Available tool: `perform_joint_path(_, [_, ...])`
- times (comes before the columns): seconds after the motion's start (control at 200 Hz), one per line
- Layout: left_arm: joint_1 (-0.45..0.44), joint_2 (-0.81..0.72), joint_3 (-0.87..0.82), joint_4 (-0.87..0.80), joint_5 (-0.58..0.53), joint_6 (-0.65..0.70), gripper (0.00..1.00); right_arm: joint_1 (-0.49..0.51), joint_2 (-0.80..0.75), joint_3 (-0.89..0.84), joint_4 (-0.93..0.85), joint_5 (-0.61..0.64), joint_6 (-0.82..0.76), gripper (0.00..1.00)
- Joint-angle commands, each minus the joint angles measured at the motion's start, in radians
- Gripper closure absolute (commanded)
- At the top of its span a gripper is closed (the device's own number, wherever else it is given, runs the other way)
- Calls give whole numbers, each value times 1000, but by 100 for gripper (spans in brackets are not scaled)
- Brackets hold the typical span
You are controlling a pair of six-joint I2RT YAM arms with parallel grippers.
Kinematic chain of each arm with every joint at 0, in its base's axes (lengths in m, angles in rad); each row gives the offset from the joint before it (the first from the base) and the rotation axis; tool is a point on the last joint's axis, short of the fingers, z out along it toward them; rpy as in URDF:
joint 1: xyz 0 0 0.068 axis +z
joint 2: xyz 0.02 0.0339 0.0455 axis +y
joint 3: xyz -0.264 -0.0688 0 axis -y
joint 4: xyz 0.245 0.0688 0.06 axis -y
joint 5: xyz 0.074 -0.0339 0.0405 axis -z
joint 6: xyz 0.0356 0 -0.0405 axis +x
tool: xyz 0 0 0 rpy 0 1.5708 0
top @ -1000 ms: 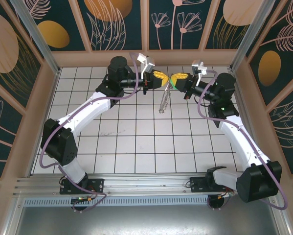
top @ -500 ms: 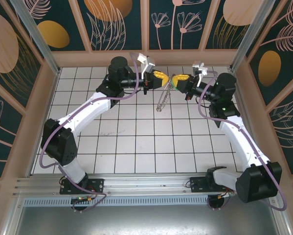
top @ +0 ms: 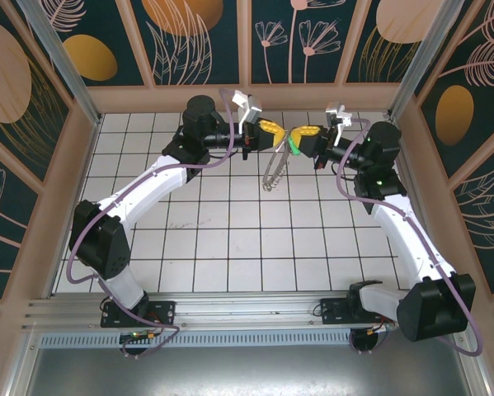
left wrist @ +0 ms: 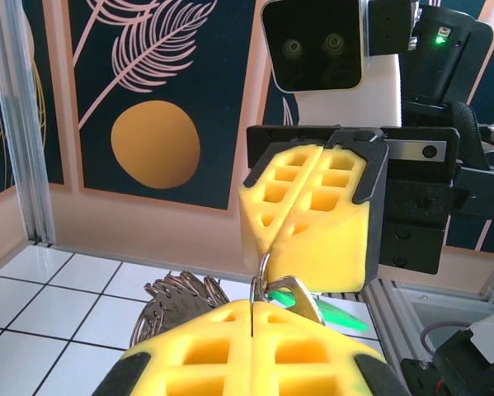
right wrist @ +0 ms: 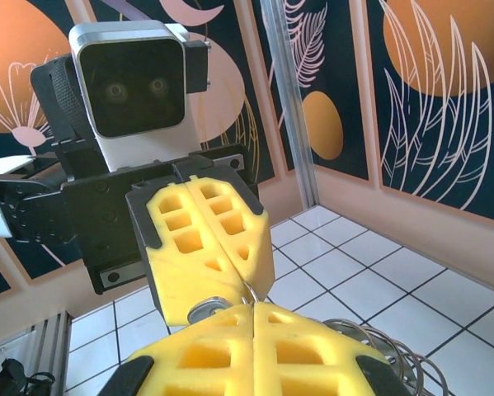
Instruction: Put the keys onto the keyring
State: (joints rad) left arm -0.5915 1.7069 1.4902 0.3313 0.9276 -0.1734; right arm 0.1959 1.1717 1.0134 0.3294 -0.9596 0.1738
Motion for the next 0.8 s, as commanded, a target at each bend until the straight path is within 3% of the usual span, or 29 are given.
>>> perform_joint_path(0.0, [-3,-47,0,64,8,-6,100,-17,-6,25,-20,14,-21,100])
perform_joint_path(0.325, [-3,-49,-1,64,8,-9,100,-57,2,51,24,-74,24,100])
perform_joint_path(0.465, [-2,-49,-1,67,7,-11,100,-53,46,68,112,-197,114,100])
perform_joint_path(0.561, [-3,-49,-3,69,7,-12,100,-38,86,100,68,-252,98,100])
perform_joint_path(0.796, [-2,-49,-4,71,2,-12,100,-43,97,104,-52,-189,14,100])
